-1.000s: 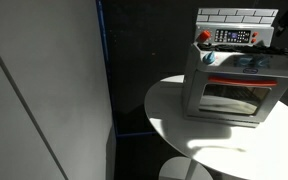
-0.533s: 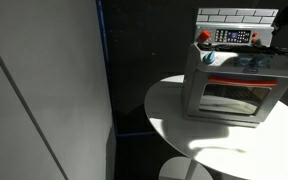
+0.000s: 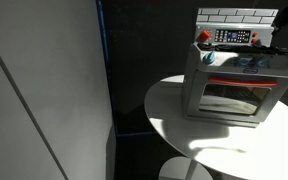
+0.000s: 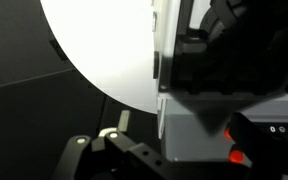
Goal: Press the top right orange button on the stove
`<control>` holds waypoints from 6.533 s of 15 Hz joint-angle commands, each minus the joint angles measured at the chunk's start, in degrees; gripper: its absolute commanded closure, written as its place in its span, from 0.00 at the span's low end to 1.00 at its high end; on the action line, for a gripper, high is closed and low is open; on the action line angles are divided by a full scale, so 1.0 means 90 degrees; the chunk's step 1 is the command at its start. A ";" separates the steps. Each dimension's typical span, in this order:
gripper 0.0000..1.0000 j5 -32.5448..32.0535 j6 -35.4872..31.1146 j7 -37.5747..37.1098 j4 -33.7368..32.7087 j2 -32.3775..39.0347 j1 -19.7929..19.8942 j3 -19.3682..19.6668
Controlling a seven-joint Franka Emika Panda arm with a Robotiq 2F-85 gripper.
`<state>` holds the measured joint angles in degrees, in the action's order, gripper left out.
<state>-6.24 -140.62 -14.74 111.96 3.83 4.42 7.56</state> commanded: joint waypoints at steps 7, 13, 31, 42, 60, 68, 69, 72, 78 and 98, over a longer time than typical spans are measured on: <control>0.00 -0.0135 -0.0007 -0.0276 -0.0164 0.0153 0.0029 -0.0008; 0.00 -0.0293 -0.0141 -0.0655 -0.0188 0.0222 -0.0011 -0.0002; 0.00 -0.0744 -0.0477 -0.1595 -0.0552 0.0664 -0.0226 0.0064; 0.00 -0.0765 -0.0505 -0.1667 -0.0743 0.0832 -0.0280 0.0127; 0.00 -0.0779 -0.0619 -0.1676 -0.0930 0.0982 -0.0333 0.0166; 0.00 -0.0817 -0.0720 -0.1686 -0.1075 0.1149 -0.0391 0.0245; 0.00 -0.0820 -0.0723 -0.1682 -0.1079 0.1156 -0.0404 0.0256; 0.00 -0.0858 -0.0751 -0.1674 -0.1099 0.1202 -0.0432 0.0287; 0.00 -0.1029 -0.0818 -0.1723 -0.1174 0.1314 -0.0471 0.0375; 0.00 0.0298 0.0370 -0.0342 -0.0569 0.0343 -0.0247 -0.0075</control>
<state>-7.81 -141.43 -22.97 104.90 10.16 0.84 8.55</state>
